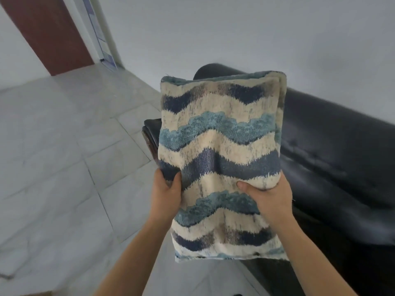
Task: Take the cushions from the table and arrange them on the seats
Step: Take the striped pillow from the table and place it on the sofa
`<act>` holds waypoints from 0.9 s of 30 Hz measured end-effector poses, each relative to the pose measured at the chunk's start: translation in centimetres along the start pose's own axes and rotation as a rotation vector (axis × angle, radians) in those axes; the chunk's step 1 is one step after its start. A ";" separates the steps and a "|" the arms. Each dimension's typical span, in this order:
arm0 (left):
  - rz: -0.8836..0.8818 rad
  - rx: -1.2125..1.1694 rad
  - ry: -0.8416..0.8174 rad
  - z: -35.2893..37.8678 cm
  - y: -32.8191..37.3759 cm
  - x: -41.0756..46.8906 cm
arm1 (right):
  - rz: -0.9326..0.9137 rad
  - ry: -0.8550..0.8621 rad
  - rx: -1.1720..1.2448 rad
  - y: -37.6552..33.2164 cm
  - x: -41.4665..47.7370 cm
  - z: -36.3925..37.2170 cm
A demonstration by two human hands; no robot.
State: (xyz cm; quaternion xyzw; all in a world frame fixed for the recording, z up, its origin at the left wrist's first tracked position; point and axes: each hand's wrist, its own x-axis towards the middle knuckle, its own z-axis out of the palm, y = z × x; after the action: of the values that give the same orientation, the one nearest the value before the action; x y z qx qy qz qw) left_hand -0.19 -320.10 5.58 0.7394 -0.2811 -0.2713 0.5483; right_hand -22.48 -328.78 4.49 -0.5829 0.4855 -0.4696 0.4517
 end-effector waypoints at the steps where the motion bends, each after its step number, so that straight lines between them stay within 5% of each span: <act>1: 0.004 0.005 -0.017 1.1 0.3 2.7 | 0.009 0.016 0.010 0.5 2.3 1.0; 12: -0.049 0.172 -0.286 11.5 3.4 33.2 | 0.059 -0.026 -0.054 5.8 29.4 13.0; 17: 0.612 0.742 -0.436 14.7 6.6 44.3 | -0.044 -0.131 -0.353 7.0 37.5 18.8; 22: 1.022 0.879 -0.634 19.5 4.9 56.5 | -0.073 -0.116 -0.480 10.6 44.7 22.0; 27: 1.406 1.089 -0.822 25.3 1.2 67.8 | 0.100 -0.117 -0.619 14.2 50.3 27.0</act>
State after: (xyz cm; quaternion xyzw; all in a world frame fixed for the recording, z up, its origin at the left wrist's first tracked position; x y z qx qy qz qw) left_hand 28.84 -385.41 -5.91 0.4030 -0.9135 0.0479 0.0280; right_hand 6.51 -378.38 -8.11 -0.6941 0.6066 -0.2422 0.3026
